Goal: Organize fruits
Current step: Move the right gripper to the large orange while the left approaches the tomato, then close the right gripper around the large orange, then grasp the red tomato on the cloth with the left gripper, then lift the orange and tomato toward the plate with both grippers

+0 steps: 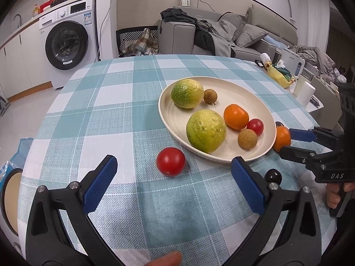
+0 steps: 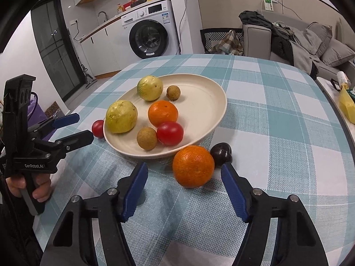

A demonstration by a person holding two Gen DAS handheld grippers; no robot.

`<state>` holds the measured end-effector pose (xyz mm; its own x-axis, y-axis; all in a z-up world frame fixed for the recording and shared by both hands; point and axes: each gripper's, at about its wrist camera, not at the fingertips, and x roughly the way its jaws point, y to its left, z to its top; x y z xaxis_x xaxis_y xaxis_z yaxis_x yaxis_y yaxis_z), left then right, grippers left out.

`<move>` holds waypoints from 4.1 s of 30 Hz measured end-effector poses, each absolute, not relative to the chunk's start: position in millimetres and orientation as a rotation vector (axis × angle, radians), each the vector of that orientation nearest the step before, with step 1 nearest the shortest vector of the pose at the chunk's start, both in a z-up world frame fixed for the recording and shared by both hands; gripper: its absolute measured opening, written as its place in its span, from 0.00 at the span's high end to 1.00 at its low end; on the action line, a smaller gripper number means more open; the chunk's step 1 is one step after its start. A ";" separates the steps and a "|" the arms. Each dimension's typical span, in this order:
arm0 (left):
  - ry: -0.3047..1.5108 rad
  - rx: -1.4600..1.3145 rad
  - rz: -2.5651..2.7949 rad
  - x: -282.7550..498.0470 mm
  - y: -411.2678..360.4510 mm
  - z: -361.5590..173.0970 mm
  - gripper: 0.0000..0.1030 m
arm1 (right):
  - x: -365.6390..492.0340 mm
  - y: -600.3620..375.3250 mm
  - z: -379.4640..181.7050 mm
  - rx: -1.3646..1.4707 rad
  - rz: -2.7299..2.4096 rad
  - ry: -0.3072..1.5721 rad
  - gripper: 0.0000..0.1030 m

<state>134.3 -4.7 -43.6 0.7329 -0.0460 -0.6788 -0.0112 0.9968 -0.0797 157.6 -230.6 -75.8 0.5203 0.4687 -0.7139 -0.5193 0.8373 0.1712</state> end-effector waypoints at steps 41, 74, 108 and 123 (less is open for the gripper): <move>0.861 -0.147 0.008 153.0 9.5 -64.1 0.22 | 159.1 -229.8 -76.1 -0.042 0.546 0.844 0.61; 0.801 -0.153 -0.027 150.3 10.1 -54.4 0.73 | 158.5 -229.3 -75.9 -0.043 0.547 0.842 0.61; 0.631 -0.086 -0.054 120.7 -7.7 -22.6 0.73 | 145.7 -225.1 -62.0 -0.025 0.604 0.743 0.61; 0.623 -0.048 -0.088 122.9 -29.7 -18.2 0.73 | 144.6 -216.0 -54.2 -0.012 0.629 0.704 0.61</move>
<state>122.9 -29.7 -18.2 0.8085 -0.0964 -0.5805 0.0674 0.9952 -0.0714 144.6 -216.0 -54.2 0.5867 0.5357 -0.6073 -0.5437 0.8163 0.1948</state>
